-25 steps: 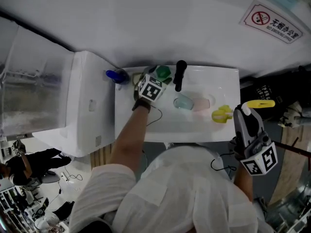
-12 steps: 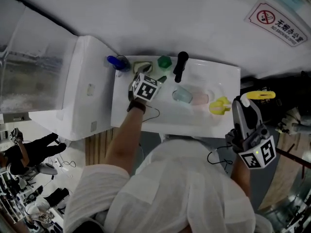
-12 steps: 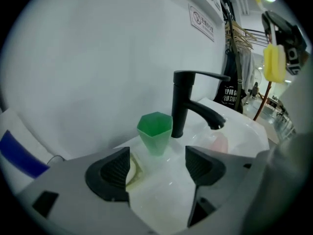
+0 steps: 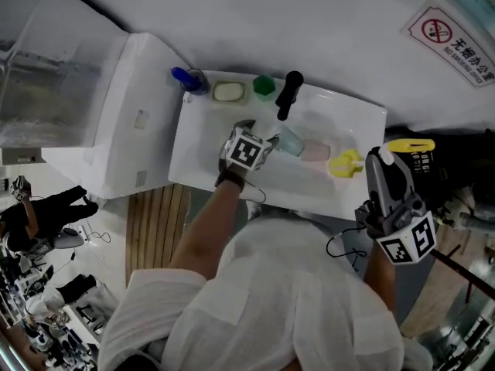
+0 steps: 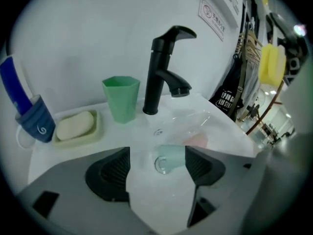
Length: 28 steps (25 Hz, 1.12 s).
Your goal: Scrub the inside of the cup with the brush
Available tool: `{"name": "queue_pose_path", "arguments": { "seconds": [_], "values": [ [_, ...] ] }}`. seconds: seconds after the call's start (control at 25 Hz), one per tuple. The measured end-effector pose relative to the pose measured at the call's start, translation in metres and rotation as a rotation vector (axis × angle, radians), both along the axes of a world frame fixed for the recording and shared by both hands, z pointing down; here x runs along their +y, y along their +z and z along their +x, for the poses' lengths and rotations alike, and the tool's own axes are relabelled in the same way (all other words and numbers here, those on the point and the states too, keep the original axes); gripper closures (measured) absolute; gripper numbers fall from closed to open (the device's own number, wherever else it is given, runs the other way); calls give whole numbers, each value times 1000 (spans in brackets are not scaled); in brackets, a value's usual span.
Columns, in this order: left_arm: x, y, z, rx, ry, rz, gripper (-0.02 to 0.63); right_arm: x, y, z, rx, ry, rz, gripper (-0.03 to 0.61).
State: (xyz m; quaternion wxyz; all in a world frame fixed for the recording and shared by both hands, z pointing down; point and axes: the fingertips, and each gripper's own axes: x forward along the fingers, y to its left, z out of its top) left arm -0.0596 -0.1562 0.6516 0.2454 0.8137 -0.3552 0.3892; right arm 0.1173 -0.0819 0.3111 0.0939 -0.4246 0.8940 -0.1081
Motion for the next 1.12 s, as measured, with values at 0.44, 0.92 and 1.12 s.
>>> {"name": "queue_pose_path", "arguments": {
  "seconds": [0.44,0.92,1.12],
  "values": [
    [21,53,46,274,-456,-289,272,-6,23,2,12,-115,-57,537],
    [18,106,56,357,-1030,-384,241,-6,41,16,63,-168,-113,537],
    [8,120,59,323,-1076,-375,240,-3,50,26,77,-162,-140,537]
  ]
}}
